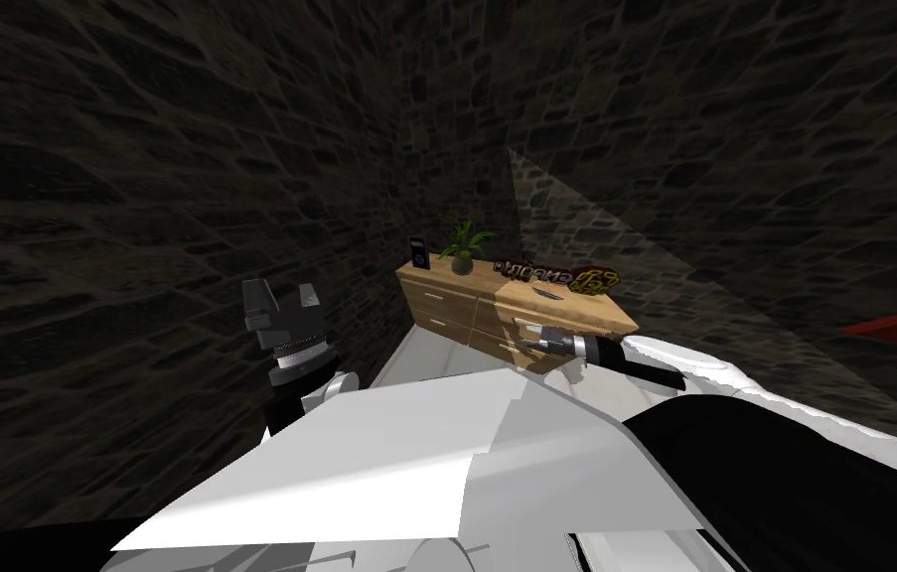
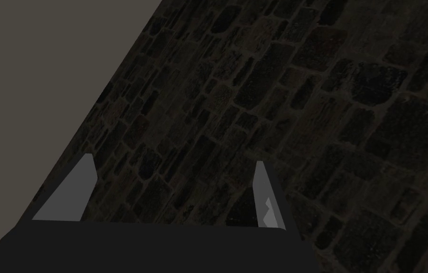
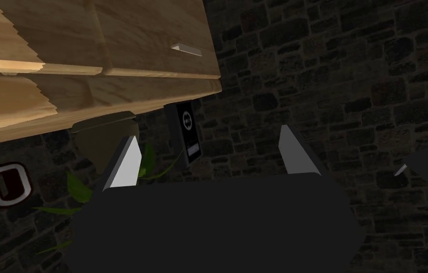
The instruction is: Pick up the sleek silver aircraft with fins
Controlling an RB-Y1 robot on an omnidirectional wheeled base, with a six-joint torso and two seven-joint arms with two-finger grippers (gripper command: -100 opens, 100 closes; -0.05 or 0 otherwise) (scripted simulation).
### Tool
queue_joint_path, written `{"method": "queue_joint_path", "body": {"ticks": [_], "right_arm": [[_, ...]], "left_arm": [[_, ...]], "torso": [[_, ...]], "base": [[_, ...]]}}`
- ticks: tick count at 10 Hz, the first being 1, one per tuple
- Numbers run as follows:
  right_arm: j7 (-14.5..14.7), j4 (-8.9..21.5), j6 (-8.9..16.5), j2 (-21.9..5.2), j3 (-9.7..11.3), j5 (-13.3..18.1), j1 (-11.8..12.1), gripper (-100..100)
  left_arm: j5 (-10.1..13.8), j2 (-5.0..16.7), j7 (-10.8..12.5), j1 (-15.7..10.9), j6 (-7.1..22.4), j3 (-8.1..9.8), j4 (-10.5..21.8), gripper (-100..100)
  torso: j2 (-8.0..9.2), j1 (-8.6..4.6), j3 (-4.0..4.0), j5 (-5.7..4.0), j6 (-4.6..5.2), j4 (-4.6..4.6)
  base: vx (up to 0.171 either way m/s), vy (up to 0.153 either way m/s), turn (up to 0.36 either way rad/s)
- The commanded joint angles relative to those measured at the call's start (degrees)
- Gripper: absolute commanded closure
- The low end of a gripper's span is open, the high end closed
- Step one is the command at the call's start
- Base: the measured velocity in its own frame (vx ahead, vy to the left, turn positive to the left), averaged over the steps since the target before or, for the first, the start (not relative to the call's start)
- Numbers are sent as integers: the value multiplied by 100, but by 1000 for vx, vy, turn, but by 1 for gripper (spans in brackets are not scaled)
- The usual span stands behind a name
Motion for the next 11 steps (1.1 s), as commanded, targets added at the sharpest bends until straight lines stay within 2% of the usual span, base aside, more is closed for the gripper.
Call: {"method": "queue_joint_path", "body": {"ticks": [1, 6, 7, 8, 9, 10, 11], "right_arm": [[-1, 256, -6, -264, 40, 64, -56, -100], [3, 1033, 151, -1091, 251, 463, -140, -100], [3, 1174, 151, -1182, 251, 463, -140, -100], [-2, 1359, 208, -1395, 341, 591, -165, -100], [-2, 1484, 208, -1446, 341, 591, -165, -100], [-9, 1681, 266, -1653, 441, 716, -186, -100], [-9, 1721, 266, -1685, 441, 716, -186, -100]], "left_arm": [[0, 0, 0, 0, 0, 0, 0, 0], [0, 0, 0, 1, 0, 0, 0, 0], [0, 0, 0, 1, 0, 0, 0, 0], [0, 0, 0, 1, 0, 1, 0, 0], [0, 0, 0, 0, 0, 0, 0, 0], [0, 0, 0, 1, 0, 1, 0, 0], [0, 0, 0, 0, 0, 0, 0, 0]], "torso": [[0, 0, 0, 0, 0, 0], [-9, -4, -6, -2, 2, -3], [-18, -4, -10, -1, 0, -4], [-12, -5, -8, -2, 3, -3], [-13, -9, -8, -2, 0, -3], [-8, -11, -5, -4, 3, -3], [-11, -13, -7, -3, 0, -3]], "base": [[56, 0, 79], [75, -5, 120], [77, -15, 78], [77, -26, 127], [66, -31, 100], [78, -38, 172], [77, -36, 65]]}}
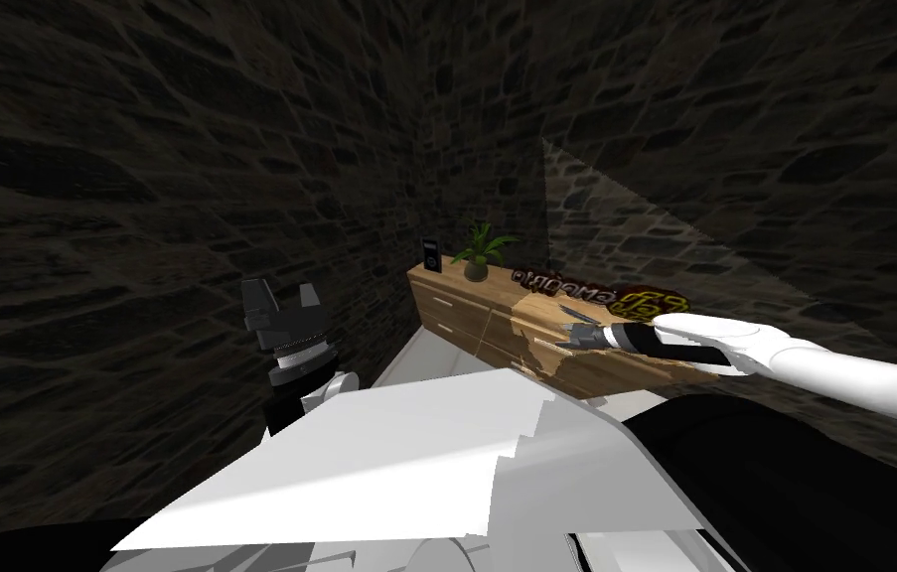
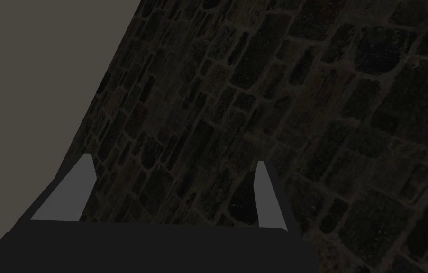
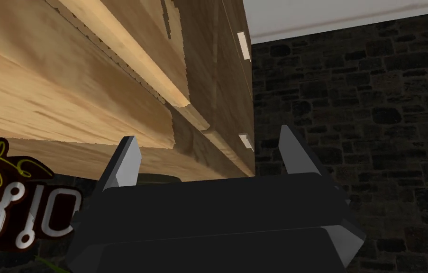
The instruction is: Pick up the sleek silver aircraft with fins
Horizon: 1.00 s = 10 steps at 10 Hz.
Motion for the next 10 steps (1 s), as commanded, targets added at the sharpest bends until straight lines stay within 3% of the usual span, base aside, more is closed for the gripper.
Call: {"method": "queue_joint_path", "body": {"ticks": [1, 4, 7, 10], "right_arm": [[14, 286, 5, -272, 64, 106, 45, -100], [2, 662, 60, -454, 181, 220, 35, -100], [-46, 1296, 197, -801, 586, 518, 57, -100], [-64, 1451, 228, -846, 738, 602, 86, -100]], "left_arm": [[0, 0, 0, 0, 0, 0, 0, 0], [0, 0, 0, 0, 0, 0, 0, 0], [0, 1, 0, 0, 0, 0, 0, 0], [0, 0, 0, 0, 0, 0, 0, 0]], "torso": [[0, 0, 0, 0, 0, 0], [-5, 10, -3, 3, -3, -1], [-20, -15, -12, -2, -5, -5], [-7, -4, -5, -2, -1, -2]], "base": [[94, -36, 121], [84, -22, 90], [136, -86, 179], [82, -53, 65]]}}
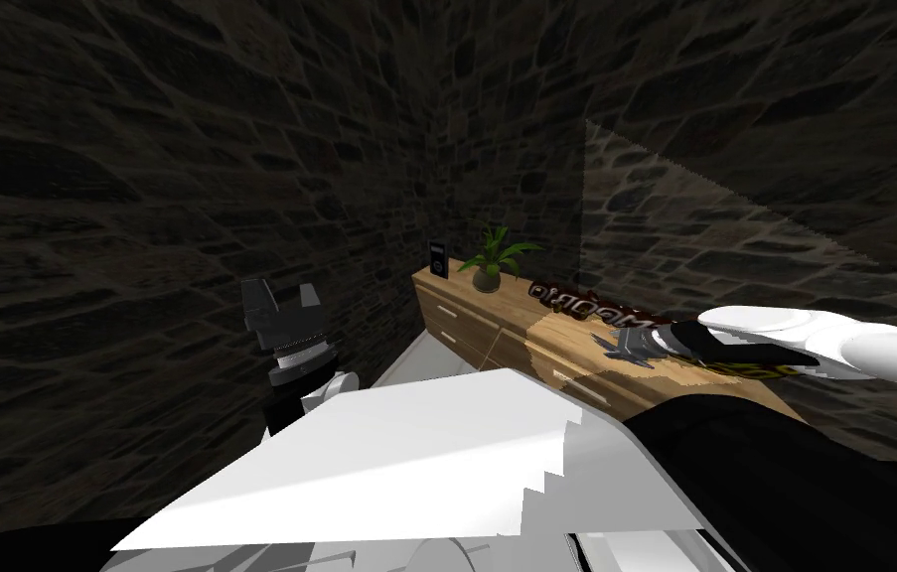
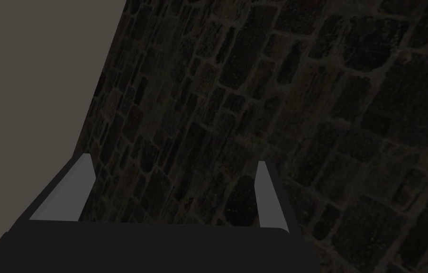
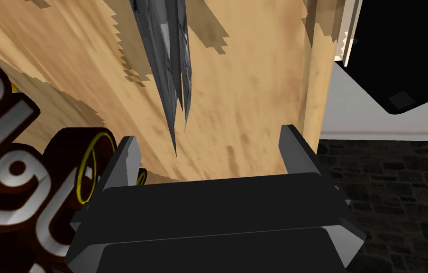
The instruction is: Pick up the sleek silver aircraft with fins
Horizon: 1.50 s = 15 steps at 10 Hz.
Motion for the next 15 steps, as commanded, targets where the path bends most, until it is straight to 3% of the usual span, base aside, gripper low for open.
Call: {"method": "queue_joint_path", "body": {"ticks": [1, 2, 5, 6, 7, 8, 9, 12, 13, 14, 15], "right_arm": [[6, 139, 38, -11, 165, 70, 87, -100], [-12, 233, 53, 1, 318, 136, 133, -100], [-28, 301, 61, 31, 459, 192, 181, -100], [-51, 374, 65, 104, 663, 265, 259, -100], [-70, 377, 21, 84, 605, 294, 121, -100], [-87, 379, 23, 86, 625, 303, 123, 0], [-35, 416, 110, 245, 669, 337, 116, -100], [41, 470, 241, 484, 740, 390, 106, -100], [28, 435, 219, 403, 701, 342, 154, -100], [28, 438, 225, 412, 706, 348, 150, 100], [28, 438, 224, 411, 706, 347, 150, 100]], "left_arm": [[0, 0, 0, 0, 0, 0, 0, 0], [0, 0, 0, 0, 0, 0, 0, 0], [0, 0, 0, 0, 0, 0, 0, 0], [0, 0, 0, 0, 0, 0, 0, 0], [0, 0, 0, 0, 0, 0, 0, 0], [0, 0, 0, 0, 0, 0, 0, 0], [0, 0, 0, 0, 0, 0, 0, 0], [0, 0, 0, 0, 0, 0, 0, 0], [0, 0, 0, 0, 0, 0, 0, 0], [0, 0, 0, 0, 0, 0, 0, 0], [0, 0, 0, -1, 0, 0, 0, 0]], "torso": [[0, 0, 0, 0, 0, 0], [3, -1, 2, 1, -1, 1], [-1, -1, 0, -1, 0, 0], [7, 6, 4, 2, 0, 2], [8, 6, 5, 2, 0, 2], [15, 11, 9, 3, 1, 4], [22, 17, 13, 5, 1, 6], [18, 11, 11, 3, 1, 5], [20, 13, 12, 3, 1, 5], [23, 17, 14, 5, 1, 6], [25, 19, 15, 6, 1, 7]], "base": [[57, -44, 84], [92, -71, 126], [61, -43, 43], [45, -32, 71], [24, -19, 18], [0, 0, 0], [18, -13, 81], [23, -19, 54], [7, -6, 6], [0, 0, 0], [0, 0, 0]]}}
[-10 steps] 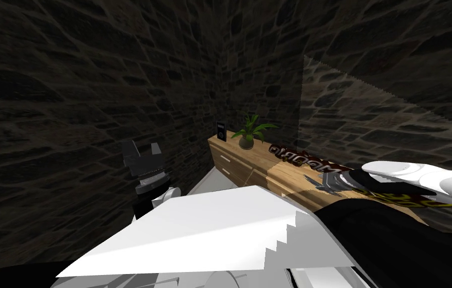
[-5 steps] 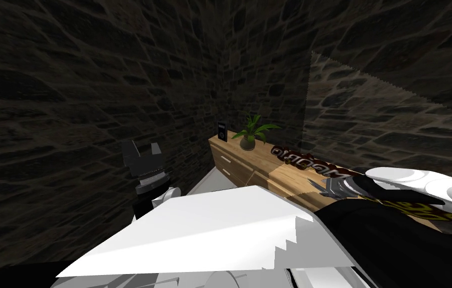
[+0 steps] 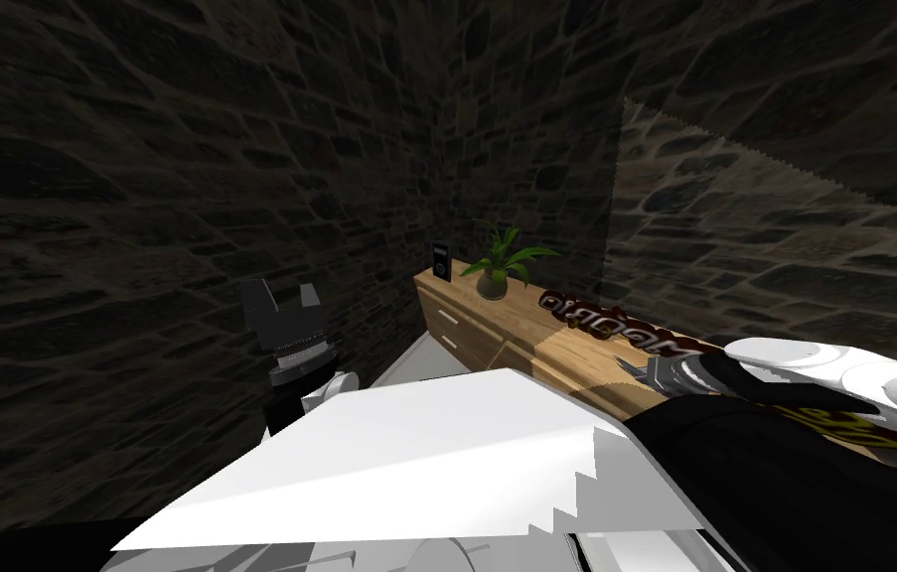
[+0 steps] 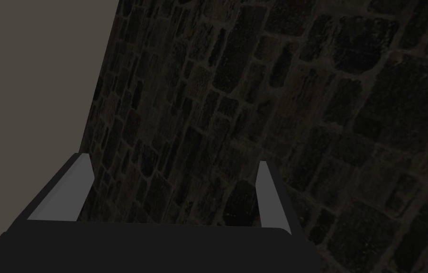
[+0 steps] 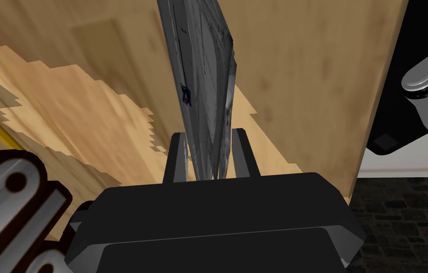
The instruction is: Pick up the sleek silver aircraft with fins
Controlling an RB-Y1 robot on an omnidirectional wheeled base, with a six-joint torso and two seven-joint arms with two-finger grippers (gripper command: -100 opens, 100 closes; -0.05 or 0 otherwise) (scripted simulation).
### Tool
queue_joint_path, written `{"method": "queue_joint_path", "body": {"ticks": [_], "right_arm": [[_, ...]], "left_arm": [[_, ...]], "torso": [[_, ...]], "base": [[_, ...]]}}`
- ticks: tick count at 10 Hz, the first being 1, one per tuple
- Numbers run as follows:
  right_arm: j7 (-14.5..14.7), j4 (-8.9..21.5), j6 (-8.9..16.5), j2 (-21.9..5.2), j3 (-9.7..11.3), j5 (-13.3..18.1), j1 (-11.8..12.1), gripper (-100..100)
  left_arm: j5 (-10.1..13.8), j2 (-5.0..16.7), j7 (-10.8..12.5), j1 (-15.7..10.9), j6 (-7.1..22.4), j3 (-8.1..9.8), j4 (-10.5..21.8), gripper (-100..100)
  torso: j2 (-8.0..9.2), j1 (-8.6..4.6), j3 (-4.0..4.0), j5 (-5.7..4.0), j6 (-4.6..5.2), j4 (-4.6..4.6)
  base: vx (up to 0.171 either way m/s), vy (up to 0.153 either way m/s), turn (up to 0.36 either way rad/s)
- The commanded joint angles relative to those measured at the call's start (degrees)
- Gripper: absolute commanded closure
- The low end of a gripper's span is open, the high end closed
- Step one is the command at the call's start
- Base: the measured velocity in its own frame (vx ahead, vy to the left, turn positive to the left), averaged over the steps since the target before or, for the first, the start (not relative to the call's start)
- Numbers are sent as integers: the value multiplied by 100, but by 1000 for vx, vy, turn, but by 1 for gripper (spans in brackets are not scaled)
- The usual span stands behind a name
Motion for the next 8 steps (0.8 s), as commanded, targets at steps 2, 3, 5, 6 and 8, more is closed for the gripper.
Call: {"method": "queue_joint_path", "body": {"ticks": [2, 3, 5, 6, 8], "right_arm": [[1, 0, 1, -1, -1, 0, -1, 100], [1, 0, -1, -1, -1, 0, -1, 100], [-64, -21, -108, -165, -38, -11, -36, 100], [-115, -57, -195, -325, -85, -46, -29, 100], [-24, -80, -132, -299, -148, -145, 126, 0]], "left_arm": [[0, 0, 0, 0, 0, 0, 0, 0], [0, 0, 0, 0, 0, 0, 0, 0], [0, 0, 0, 0, 0, 0, 0, 0], [0, 0, 0, 0, 0, 0, 0, 0], [0, 0, 0, 0, 0, 0, 0, 0]], "torso": [[2, 2, 1, 0, 3, 0], [2, 2, 2, 0, 2, 1], [3, 1, 2, -1, 2, 1], [10, 10, 6, 5, 5, 3], [17, 14, 11, 3, 5, 5]], "base": [[0, 0, 0], [0, 0, 0], [-11, 8, -46], [-44, 31, -136], [-10, 7, -15]]}}
